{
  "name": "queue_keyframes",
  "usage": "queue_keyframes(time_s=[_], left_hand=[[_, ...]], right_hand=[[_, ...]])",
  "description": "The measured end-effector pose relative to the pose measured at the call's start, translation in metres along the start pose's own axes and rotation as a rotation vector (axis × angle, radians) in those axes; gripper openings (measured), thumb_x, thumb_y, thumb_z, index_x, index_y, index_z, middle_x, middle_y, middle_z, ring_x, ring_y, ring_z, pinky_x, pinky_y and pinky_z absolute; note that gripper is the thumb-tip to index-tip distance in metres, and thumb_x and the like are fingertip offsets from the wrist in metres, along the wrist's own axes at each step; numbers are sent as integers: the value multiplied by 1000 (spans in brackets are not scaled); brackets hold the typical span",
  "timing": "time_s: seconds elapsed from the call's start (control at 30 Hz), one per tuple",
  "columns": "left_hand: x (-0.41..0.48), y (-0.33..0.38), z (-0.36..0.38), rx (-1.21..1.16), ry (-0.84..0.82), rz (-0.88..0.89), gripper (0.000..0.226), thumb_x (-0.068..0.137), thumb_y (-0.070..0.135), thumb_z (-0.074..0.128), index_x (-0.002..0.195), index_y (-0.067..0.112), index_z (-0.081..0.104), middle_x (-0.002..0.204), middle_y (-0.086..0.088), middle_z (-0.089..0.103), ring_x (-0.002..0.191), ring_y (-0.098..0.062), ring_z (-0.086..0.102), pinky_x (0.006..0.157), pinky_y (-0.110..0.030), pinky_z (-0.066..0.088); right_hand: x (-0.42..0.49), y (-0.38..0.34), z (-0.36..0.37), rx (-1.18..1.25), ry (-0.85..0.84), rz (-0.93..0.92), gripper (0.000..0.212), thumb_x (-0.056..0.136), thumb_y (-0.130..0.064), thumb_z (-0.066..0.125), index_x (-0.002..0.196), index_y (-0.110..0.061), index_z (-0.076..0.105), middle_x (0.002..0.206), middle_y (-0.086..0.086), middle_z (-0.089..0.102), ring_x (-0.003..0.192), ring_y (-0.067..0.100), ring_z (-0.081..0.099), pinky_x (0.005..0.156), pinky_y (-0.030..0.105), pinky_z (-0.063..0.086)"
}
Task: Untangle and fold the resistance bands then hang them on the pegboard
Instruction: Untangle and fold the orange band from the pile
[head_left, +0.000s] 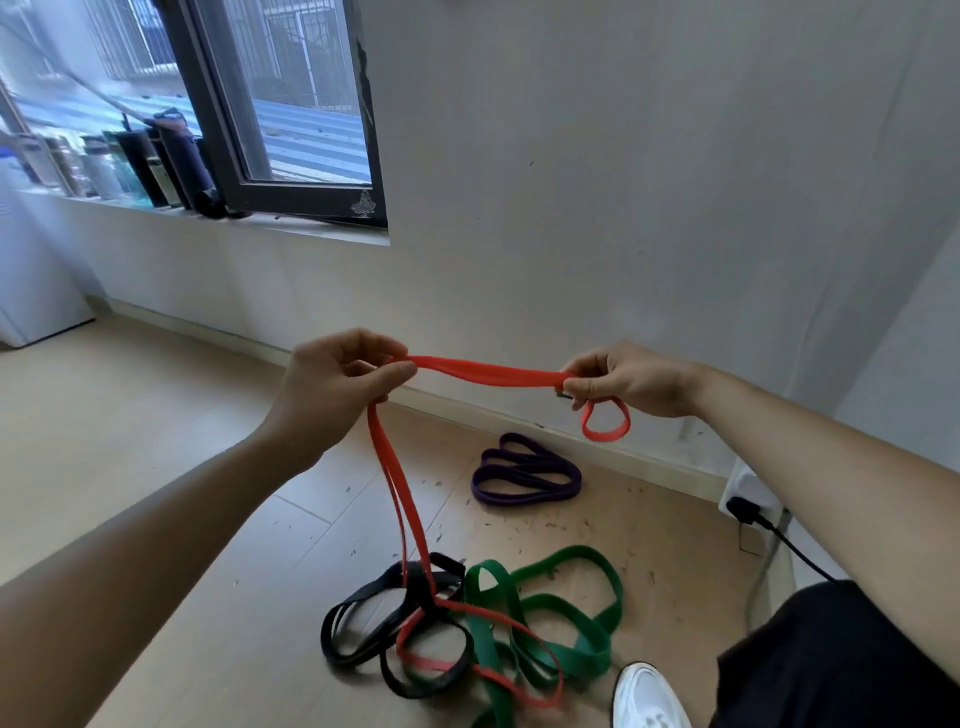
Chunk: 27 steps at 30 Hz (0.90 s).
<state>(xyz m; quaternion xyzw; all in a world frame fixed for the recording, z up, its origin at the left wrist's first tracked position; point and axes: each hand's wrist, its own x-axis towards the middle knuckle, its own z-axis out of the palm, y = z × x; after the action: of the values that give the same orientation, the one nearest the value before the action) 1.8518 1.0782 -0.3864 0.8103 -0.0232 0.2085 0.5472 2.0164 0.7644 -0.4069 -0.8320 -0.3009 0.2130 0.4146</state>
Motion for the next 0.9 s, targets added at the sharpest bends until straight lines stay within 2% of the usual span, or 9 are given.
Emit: queue_keyframes(time_s=[0.13,0.2,0.3,0.43,0.6,0.63,0.7,0.8,0.9], left_hand=[[-2,-4,-13,-51,-63,-125,30,76,24,78,101,7,75,84,-10,75,74,-19,71,70,-26,61],[-4,-8,-17,-76,-96,-179,35,75,27,77,100,3,75,86,-13,75,76,-23,70,71,-26,60],[-4,-11,-18,-154,-186,-314,40,77,31,74,100,-2,74,81,-11,70,76,-23,63,71,-27,56],[-6,-6,-15,-196,-365,-430,36,85,30,67,99,-2,68,93,-11,73,75,-18,55,72,-29,46],[-10,-4,-20,-211,-487,-450,21,87,29,67,93,12,78,109,-15,74,93,-21,66,79,-31,52],[-11,-4,-21,-214,-511,-445,24,83,37,75,92,15,80,110,-15,74,95,-21,67,80,-31,54],[-11,-6,-20,-228,-534,-432,46,65,50,89,94,15,80,111,-14,74,97,-20,69,82,-30,56],[-11,-9,-16,-259,-494,-407,59,52,52,95,95,15,81,108,-14,75,98,-22,72,84,-29,58],[-12,-8,-13,-279,-384,-383,66,45,53,97,95,12,82,101,-13,76,92,-21,73,78,-26,59]], right_hand=[[1,2,-1,84,35,-8,34,92,-34,65,114,-8,73,110,24,67,99,33,64,98,46,50],[2,0,-4,145,93,-29,34,92,-31,67,114,-6,73,101,19,68,93,27,64,94,42,50],[4,-4,-5,197,145,-64,30,92,-25,67,113,-5,73,100,14,68,90,21,65,89,32,54],[4,-5,-5,210,176,-79,38,84,-30,69,113,-4,73,98,14,68,90,22,65,86,31,56],[2,-4,-9,192,189,-83,23,95,-16,66,113,-4,73,99,15,67,88,22,65,78,22,58],[1,-5,-10,181,189,-80,22,96,-15,65,113,-4,73,99,16,67,88,21,66,78,20,57],[-1,-5,-10,167,190,-76,20,97,-14,64,112,-5,73,98,14,69,85,16,67,77,18,57],[-2,-4,-12,138,195,-69,16,97,-15,65,109,-10,74,97,12,71,85,13,68,80,24,54],[-2,-1,-12,66,162,-49,19,97,-18,66,111,-10,75,102,16,73,87,13,69,82,25,53]])
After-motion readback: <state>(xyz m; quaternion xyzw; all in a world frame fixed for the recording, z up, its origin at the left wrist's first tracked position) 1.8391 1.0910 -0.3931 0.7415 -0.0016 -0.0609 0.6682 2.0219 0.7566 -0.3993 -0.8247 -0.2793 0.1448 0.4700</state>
